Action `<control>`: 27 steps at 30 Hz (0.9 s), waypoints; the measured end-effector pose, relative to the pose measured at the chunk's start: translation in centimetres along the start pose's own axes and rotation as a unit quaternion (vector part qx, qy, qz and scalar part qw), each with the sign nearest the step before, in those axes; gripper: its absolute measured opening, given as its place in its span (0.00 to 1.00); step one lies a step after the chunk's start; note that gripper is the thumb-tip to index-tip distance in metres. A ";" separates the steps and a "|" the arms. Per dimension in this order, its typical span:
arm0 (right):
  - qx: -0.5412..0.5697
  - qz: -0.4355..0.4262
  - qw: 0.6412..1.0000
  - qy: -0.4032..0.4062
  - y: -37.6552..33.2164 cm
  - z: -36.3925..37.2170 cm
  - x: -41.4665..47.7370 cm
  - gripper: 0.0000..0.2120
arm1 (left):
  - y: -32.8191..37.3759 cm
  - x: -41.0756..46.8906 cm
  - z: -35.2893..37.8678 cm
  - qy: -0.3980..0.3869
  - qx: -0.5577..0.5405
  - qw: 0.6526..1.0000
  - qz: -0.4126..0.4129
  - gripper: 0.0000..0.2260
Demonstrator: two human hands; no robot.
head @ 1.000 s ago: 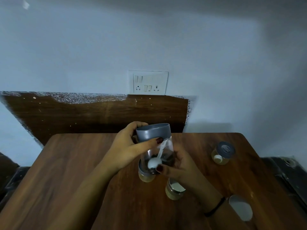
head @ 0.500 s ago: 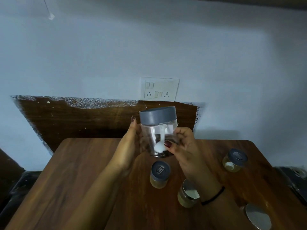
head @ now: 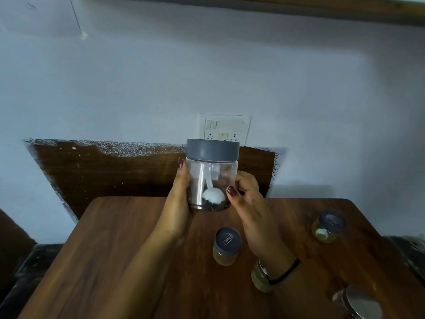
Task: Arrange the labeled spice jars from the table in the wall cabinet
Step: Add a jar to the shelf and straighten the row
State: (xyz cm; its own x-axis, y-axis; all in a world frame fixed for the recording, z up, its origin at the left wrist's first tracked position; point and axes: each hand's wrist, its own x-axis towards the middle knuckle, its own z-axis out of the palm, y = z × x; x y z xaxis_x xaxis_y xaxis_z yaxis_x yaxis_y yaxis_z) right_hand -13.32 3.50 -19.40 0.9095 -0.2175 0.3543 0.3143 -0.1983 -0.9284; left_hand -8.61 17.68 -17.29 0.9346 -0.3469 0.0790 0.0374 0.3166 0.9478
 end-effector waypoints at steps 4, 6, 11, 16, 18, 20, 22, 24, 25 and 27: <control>0.025 -0.024 0.999 0.042 -0.5 0.8 -0.6 0.32 | 0.6 -0.5 0.4 0.036 0.008 0.998 0.054 0.25; -0.005 -0.037 0.997 0.070 -0.9 1.3 -0.8 0.35 | 0.7 -0.5 0.5 0.067 0.031 0.994 0.079 0.29; -0.021 -0.042 0.997 0.058 -1.5 2.5 -0.7 0.34 | 0.1 -1.1 1.3 0.094 0.059 0.987 0.113 0.26; 0.041 -0.025 0.998 0.042 -2.0 2.2 0.0 0.29 | -0.1 -1.2 1.0 0.074 0.089 0.989 0.097 0.27; 0.075 -0.031 0.996 0.037 -2.1 1.9 0.2 0.26 | 0.2 -1.1 0.7 0.070 0.080 0.991 0.079 0.28; 0.092 -0.030 0.995 0.030 -2.2 1.6 0.2 0.24 | 0.5 -1.0 0.2 0.069 0.047 0.995 0.050 0.26; 0.100 -0.020 0.994 0.032 -2.2 1.3 0.3 0.24 | 0.8 -0.9 -0.2 0.050 0.003 0.999 0.010 0.23; 0.099 -0.010 0.994 0.038 -2.2 1.1 0.4 0.24 | 0.9 -0.8 -0.5 0.025 -0.011 1.000 -0.013 0.21; 0.105 -0.007 0.994 0.033 -2.1 1.1 0.5 0.24 | 1.0 -0.8 -0.5 0.016 -0.007 1.000 -0.015 0.22; 0.132 -0.008 0.991 0.013 -1.9 1.2 0.4 0.22 | 1.1 -0.8 -0.3 -0.009 0.003 1.000 -0.018 0.26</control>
State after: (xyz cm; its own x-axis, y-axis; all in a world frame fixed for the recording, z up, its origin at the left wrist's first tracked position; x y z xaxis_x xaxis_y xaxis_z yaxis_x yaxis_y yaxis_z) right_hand -13.22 4.91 -17.56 0.8975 -0.2406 0.3697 0.3928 0.0547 -0.9180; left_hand -9.17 18.56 -16.42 0.9265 -0.3730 0.0506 0.0680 0.2980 0.9521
